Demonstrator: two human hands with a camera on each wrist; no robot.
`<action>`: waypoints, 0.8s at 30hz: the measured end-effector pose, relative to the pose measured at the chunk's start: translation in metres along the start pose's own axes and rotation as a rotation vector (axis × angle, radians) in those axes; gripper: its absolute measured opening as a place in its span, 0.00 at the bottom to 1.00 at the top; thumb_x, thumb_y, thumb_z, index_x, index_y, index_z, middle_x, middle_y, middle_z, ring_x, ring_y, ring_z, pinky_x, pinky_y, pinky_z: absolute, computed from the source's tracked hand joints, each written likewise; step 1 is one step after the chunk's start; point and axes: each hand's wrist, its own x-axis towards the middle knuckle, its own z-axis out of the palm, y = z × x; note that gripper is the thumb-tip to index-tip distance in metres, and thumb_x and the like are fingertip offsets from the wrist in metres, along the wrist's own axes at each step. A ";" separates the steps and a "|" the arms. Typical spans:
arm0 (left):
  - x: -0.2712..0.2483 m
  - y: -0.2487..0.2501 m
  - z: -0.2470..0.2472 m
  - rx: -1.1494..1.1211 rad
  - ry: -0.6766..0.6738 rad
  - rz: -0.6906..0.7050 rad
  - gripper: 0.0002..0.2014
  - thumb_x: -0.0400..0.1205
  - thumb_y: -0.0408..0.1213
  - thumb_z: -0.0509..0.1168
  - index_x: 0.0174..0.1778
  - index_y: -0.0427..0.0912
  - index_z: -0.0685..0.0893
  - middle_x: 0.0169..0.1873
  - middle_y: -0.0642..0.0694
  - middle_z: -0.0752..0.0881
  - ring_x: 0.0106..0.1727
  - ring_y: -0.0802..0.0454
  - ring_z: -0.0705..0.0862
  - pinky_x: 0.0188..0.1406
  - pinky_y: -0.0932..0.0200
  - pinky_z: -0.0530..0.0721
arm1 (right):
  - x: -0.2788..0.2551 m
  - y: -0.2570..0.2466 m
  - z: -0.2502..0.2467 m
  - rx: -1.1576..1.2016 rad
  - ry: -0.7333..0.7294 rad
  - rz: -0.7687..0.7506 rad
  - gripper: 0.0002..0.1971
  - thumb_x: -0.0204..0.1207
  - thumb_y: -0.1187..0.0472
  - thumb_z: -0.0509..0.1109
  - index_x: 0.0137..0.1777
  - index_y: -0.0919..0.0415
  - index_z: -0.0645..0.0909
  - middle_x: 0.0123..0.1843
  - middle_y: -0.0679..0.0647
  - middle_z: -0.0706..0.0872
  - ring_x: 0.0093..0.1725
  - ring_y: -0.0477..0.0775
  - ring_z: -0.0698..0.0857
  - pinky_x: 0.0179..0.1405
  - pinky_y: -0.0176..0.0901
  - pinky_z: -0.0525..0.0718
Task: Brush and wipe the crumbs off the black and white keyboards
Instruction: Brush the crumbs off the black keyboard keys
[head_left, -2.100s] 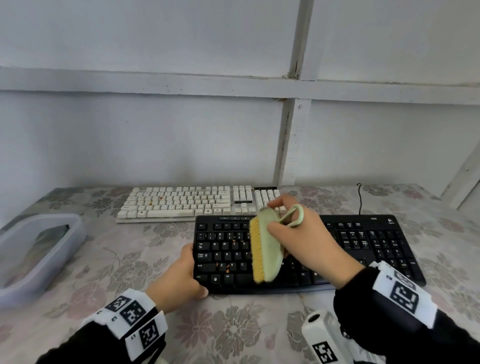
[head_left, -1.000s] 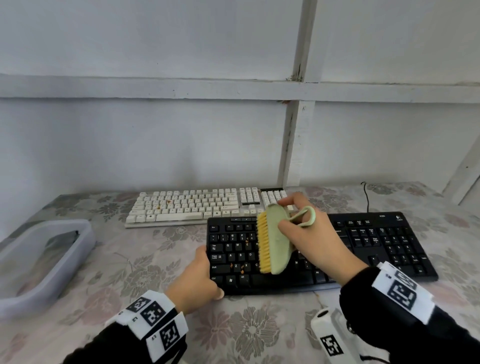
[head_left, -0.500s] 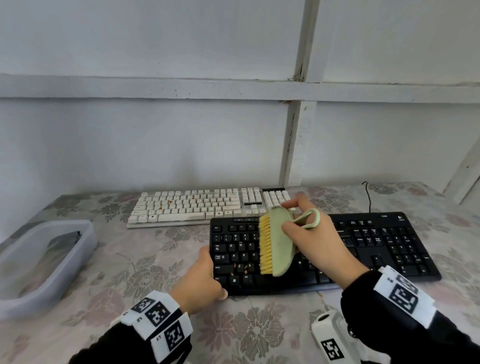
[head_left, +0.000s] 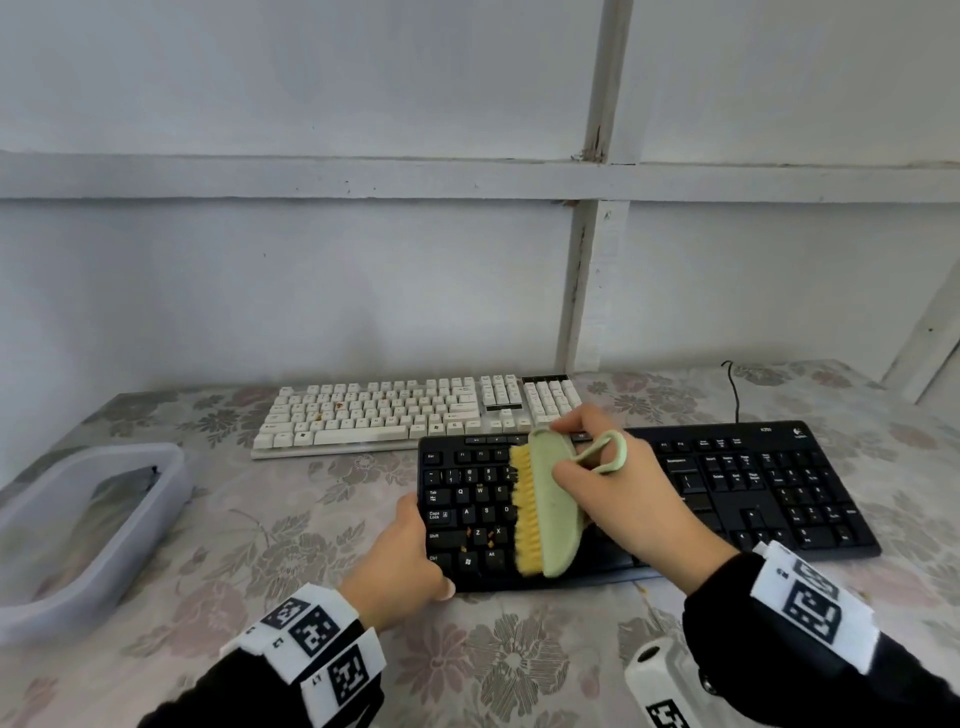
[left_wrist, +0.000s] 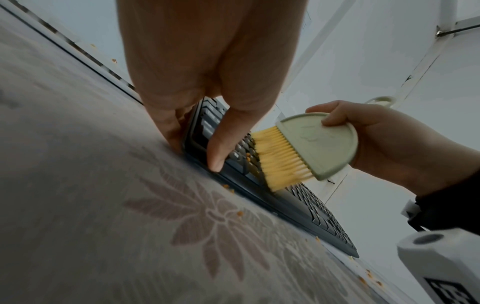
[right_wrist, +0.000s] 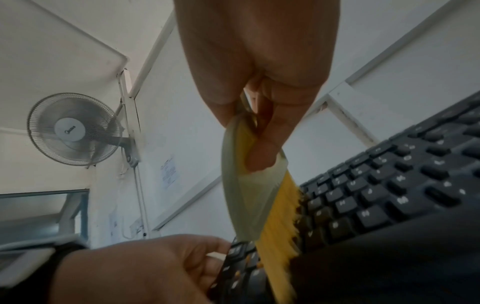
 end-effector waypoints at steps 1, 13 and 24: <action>0.000 0.000 0.000 0.002 0.002 0.000 0.35 0.73 0.21 0.67 0.71 0.45 0.58 0.53 0.45 0.81 0.53 0.51 0.81 0.51 0.58 0.81 | -0.004 0.002 0.001 -0.016 -0.039 0.006 0.11 0.73 0.70 0.64 0.50 0.53 0.77 0.28 0.52 0.77 0.23 0.43 0.70 0.20 0.34 0.71; 0.001 -0.001 0.000 -0.005 -0.002 -0.012 0.37 0.73 0.21 0.67 0.72 0.45 0.56 0.53 0.44 0.81 0.54 0.49 0.81 0.52 0.57 0.81 | 0.011 -0.008 0.007 0.010 0.027 -0.057 0.12 0.74 0.69 0.63 0.52 0.53 0.76 0.29 0.52 0.80 0.21 0.40 0.72 0.20 0.33 0.72; 0.002 -0.003 0.000 -0.012 -0.011 0.003 0.37 0.73 0.21 0.67 0.72 0.46 0.56 0.53 0.47 0.80 0.54 0.51 0.80 0.48 0.61 0.78 | 0.005 -0.007 0.003 0.050 0.044 -0.061 0.12 0.73 0.69 0.65 0.52 0.53 0.77 0.34 0.62 0.82 0.27 0.49 0.74 0.23 0.39 0.73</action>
